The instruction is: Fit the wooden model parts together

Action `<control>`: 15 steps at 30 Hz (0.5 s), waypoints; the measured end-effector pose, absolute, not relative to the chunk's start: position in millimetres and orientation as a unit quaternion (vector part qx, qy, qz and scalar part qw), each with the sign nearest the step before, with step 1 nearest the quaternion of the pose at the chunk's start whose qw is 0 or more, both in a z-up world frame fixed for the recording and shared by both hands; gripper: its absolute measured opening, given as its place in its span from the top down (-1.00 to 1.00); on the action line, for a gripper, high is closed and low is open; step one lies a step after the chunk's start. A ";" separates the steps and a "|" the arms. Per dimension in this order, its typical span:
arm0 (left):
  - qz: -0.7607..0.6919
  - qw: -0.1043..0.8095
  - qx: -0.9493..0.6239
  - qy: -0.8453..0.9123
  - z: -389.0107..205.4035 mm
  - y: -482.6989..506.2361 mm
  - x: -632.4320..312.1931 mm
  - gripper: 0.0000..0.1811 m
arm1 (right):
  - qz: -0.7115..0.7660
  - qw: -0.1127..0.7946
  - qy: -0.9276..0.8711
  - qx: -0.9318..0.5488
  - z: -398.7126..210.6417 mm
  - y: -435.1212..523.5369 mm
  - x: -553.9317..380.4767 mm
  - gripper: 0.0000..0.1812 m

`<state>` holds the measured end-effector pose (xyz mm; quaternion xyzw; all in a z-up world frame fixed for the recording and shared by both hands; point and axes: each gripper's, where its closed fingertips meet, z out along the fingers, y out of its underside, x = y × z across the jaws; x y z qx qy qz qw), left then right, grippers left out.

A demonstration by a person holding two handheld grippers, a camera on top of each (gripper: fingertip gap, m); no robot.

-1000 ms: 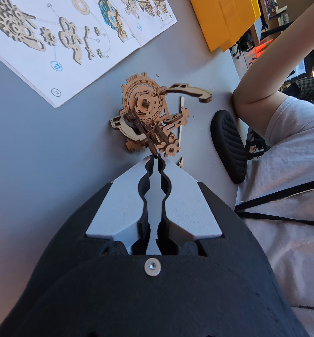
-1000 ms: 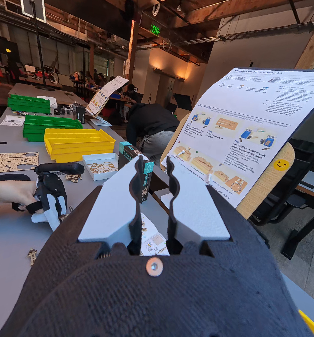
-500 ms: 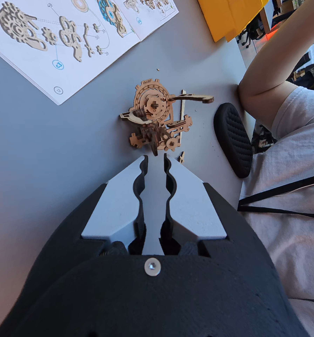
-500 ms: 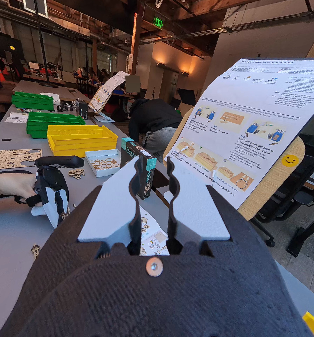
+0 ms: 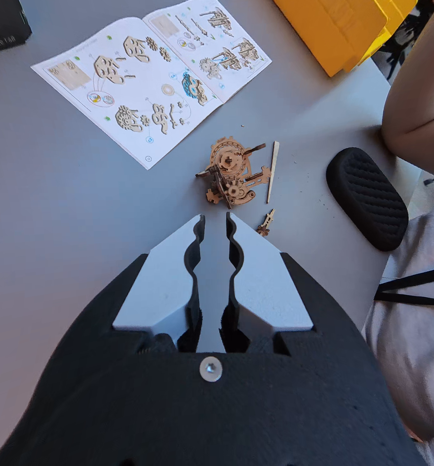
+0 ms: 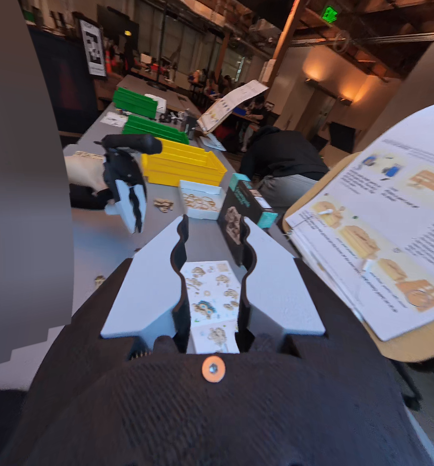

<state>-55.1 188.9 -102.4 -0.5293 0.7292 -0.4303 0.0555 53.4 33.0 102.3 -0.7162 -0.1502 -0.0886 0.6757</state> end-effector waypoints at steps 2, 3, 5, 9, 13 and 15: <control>-0.432 0.073 -0.520 0.734 -91.5 187.6 -61.3 0.83 | -0.018 0.654 -0.177 -0.735 72.9 39.6 24.7 0.57; -0.437 0.080 -0.508 0.738 -86.8 184.0 -64.6 0.82 | 0.014 0.637 -0.188 -0.747 51.8 43.3 10.3 0.57; -0.445 0.096 -0.494 0.741 -83.7 177.7 -70.0 0.83 | 0.058 0.592 -0.192 -0.781 -0.9 51.4 -13.8 0.61; -0.458 0.090 -0.466 0.752 -99.2 163.2 -82.3 0.81 | 0.073 0.517 -0.164 -0.837 -91.7 65.1 -47.6 0.73; -0.460 0.086 -0.416 0.780 -116.3 143.8 -88.1 0.76 | 0.057 0.485 -0.180 -0.854 -125.5 79.1 -69.4 0.74; -0.444 0.110 -0.387 0.801 -122.6 137.1 -87.0 0.73 | 0.037 0.478 -0.193 -0.856 -133.7 81.5 -72.8 0.74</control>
